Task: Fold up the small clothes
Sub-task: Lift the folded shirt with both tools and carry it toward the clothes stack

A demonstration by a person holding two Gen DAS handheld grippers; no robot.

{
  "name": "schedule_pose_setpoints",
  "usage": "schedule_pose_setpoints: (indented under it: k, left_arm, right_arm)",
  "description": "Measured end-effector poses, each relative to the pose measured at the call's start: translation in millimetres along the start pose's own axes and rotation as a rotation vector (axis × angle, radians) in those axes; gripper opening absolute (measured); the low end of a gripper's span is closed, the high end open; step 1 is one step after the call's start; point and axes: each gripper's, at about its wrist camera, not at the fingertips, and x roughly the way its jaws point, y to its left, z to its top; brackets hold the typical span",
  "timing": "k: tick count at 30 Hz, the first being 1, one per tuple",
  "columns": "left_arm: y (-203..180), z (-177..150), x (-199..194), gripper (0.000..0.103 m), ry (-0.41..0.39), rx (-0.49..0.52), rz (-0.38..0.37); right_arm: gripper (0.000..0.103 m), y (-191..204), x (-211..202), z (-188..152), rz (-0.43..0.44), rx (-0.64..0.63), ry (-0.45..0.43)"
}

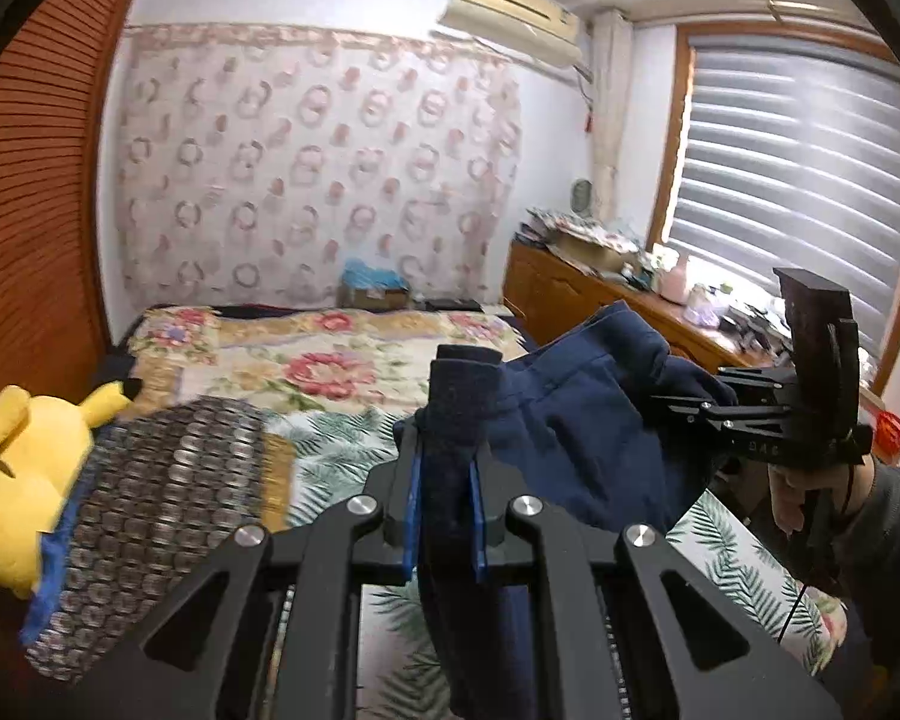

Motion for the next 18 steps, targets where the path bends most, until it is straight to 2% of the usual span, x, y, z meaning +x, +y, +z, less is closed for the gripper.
schedule_pose_setpoints:
  k: [5, 10, 18]
  left_arm:
    - [35.3, 0.8, -23.1, 0.010, -0.073, -0.026, 0.082]
    - [80.3, -10.6, -44.7, 0.010, -0.120, -0.093, 0.158]
    - [135.5, -64.3, -64.7, 0.010, -0.141, -0.243, 0.262]
  right_arm:
    - [0.019, 33.0, 24.6, 44.4, 0.033, -0.069, -0.013]
    - [0.019, 75.4, 56.5, 91.2, 0.073, -0.186, -0.028]
    - [0.019, 152.7, 132.3, 154.6, 0.173, -0.366, -0.024]
